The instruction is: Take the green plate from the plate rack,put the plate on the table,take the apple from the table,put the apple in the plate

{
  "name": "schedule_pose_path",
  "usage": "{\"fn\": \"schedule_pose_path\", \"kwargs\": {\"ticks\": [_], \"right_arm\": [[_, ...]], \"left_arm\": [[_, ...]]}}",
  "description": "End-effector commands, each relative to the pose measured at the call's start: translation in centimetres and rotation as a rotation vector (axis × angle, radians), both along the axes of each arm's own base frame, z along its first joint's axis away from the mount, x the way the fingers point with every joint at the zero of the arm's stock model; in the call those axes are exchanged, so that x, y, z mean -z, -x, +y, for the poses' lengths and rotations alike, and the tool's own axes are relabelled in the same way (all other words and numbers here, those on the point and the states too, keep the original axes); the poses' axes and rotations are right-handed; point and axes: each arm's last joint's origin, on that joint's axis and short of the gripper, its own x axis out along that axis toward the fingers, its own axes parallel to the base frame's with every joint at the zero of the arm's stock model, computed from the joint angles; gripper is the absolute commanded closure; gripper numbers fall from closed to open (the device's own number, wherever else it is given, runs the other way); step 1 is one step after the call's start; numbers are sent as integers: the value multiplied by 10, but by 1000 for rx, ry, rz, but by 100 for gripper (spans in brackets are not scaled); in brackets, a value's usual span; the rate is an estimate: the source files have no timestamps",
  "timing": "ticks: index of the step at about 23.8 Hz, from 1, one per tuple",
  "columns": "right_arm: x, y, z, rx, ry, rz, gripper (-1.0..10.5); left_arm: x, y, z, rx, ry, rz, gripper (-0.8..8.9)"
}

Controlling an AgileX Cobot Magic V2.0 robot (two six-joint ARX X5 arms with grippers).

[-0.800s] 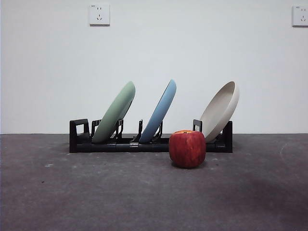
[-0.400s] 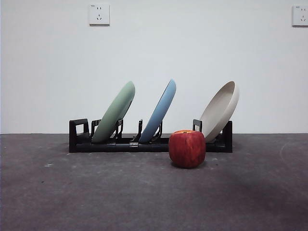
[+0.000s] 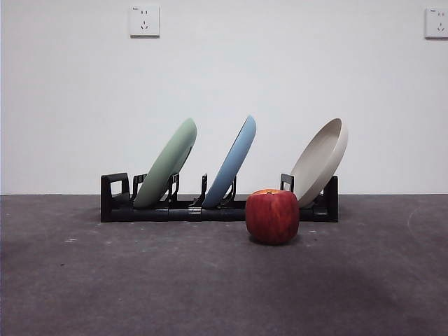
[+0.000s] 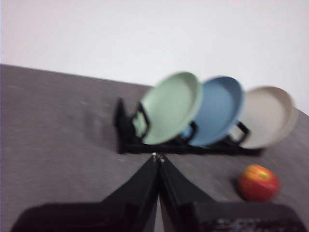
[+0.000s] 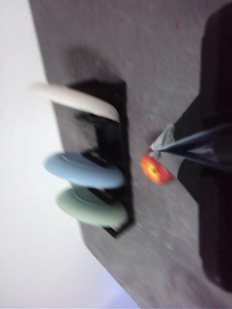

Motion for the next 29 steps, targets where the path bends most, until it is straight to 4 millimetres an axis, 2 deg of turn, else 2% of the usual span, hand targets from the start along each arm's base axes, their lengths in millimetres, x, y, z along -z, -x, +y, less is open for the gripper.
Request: {"fn": "schedule_pose_path", "kwargs": {"ticks": [1,9,16,18,19,20,21,22,29], "right_arm": [[-19,-6,2,-96,60,42,958],[-49,-25,8,-297,210,235,958],[-47,-35,17,-435,286,405,957],[-47,-35,19,-445,295,397,910],[-48,-35,19,-442,295,392,784],[-48,-36,19,-436,285,396,582],[-48,-36,19,-431,279,400,366],[-48,-36,19,-426,272,406,245],[-48,-36,19,-426,269,406,251]], "left_arm": [[-14,-4,-2,92,-31,36,820],[-37,-19,-7,328,-60,151,820],[-46,-25,-9,462,-101,270,821],[-48,-25,-9,460,-111,273,809],[-48,-26,-8,447,-114,272,747],[-48,-26,-8,428,-119,277,557],[-47,-26,-7,404,-116,287,295],[-48,-27,-7,401,-112,287,120],[-50,-34,-8,405,-118,254,109]]}}
